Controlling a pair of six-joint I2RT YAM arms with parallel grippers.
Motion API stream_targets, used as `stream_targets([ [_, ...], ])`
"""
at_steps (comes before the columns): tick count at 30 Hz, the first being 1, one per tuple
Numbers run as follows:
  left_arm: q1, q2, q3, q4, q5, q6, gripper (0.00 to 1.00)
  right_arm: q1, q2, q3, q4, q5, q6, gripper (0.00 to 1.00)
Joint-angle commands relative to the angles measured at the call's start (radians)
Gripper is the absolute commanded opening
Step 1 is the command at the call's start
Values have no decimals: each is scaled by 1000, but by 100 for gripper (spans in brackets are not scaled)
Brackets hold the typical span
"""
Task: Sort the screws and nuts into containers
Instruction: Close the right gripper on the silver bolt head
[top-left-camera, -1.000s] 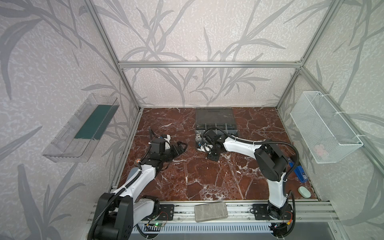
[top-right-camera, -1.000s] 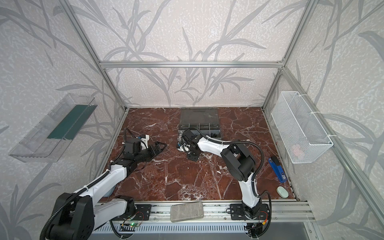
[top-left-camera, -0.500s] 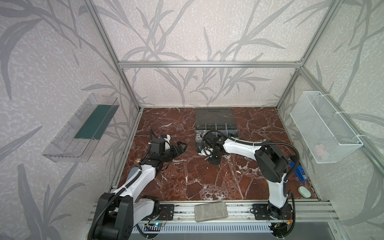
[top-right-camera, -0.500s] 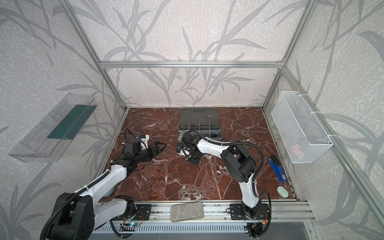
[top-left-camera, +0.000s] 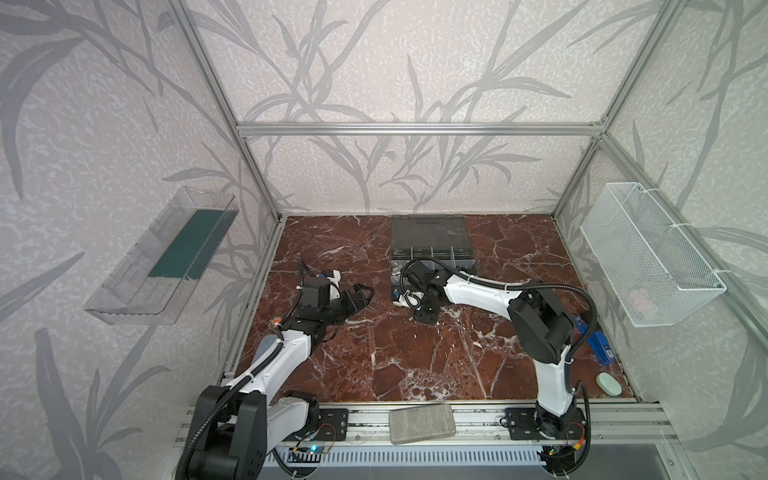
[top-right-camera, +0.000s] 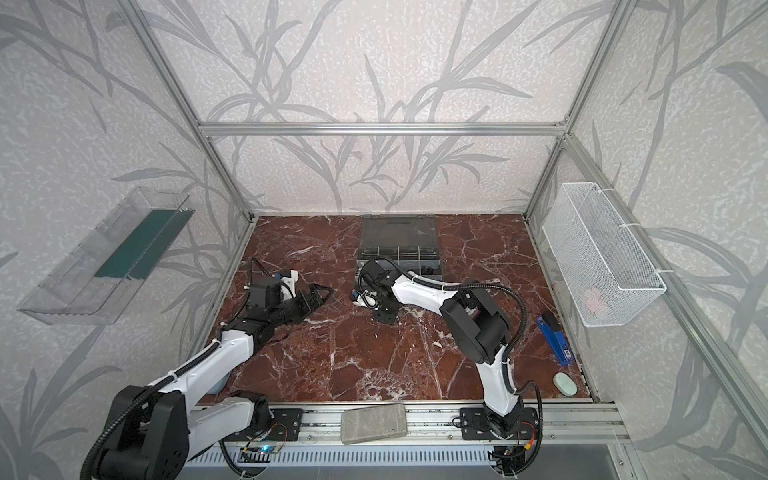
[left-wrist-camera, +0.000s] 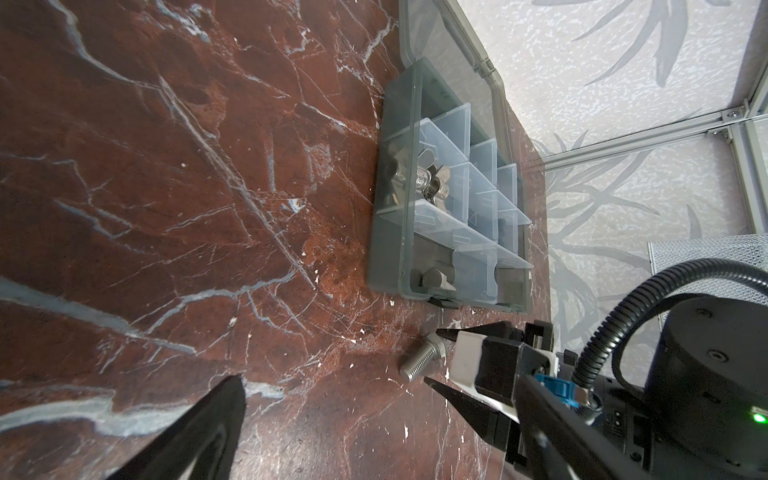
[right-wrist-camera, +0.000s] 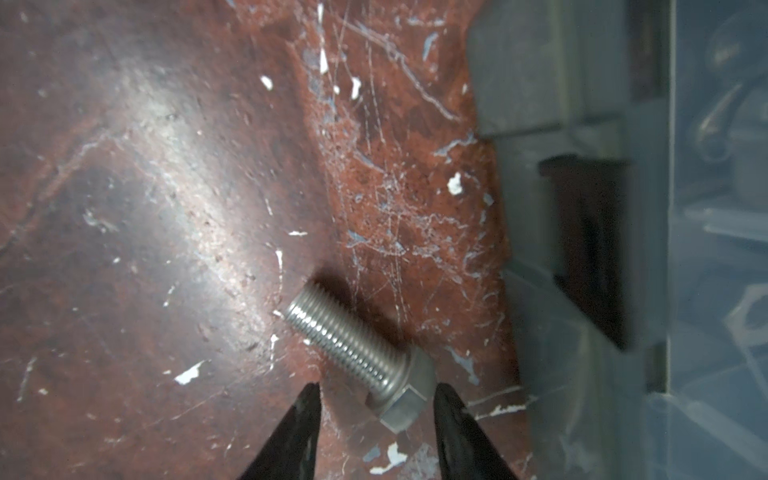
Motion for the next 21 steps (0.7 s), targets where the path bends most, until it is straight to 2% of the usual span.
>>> stream_targets([
  [1,8,-18,-15,1,7,4,99,5,20,27,-5,22,-49,48],
  [15,11,-17,-17,7,10,3,99,5,33,23,6,-60,-164,52],
  [21,11,-16,-19,9,10,5,99,5,56,32,-2,-44,-222,52],
])
